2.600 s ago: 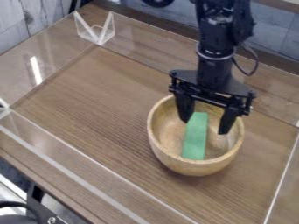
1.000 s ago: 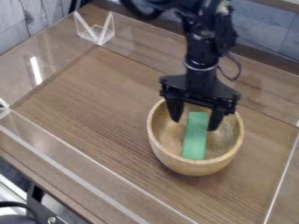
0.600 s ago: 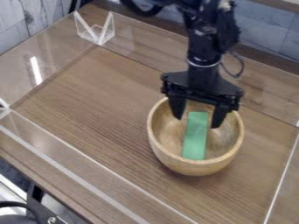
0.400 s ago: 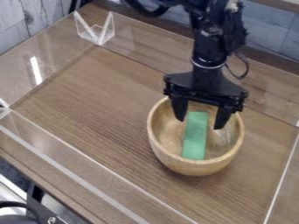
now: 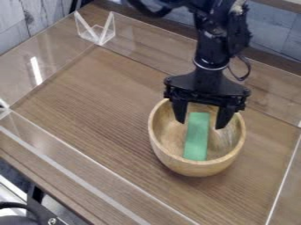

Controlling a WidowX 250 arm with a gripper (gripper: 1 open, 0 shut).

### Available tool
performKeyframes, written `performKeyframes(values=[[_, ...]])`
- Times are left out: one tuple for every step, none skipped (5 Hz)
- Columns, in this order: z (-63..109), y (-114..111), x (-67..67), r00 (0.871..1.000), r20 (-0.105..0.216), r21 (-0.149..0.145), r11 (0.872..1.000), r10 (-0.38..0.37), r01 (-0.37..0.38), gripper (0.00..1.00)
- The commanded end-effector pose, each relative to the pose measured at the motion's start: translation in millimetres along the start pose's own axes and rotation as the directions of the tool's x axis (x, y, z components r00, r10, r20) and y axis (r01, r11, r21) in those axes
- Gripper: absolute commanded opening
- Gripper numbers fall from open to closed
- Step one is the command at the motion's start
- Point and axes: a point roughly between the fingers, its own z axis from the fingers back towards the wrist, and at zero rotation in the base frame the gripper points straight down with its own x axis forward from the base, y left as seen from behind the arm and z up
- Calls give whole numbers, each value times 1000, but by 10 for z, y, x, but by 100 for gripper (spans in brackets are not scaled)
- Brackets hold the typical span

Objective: Move green stick from inside the wooden bowl to the table next to it

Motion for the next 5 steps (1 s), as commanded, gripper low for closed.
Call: performKeyframes(values=[[51, -65, -33, 999, 45, -25, 1000, 6, -5, 0], [5, -85, -115, 999, 43, -27, 1000, 17, -16, 0], [121, -4, -70, 999, 42, -54, 999, -1, 4, 0], [344, 115, 41, 999, 47, -93, 996, -9, 14, 0], [549, 174, 243, 998, 61, -128, 992, -4, 12, 0]])
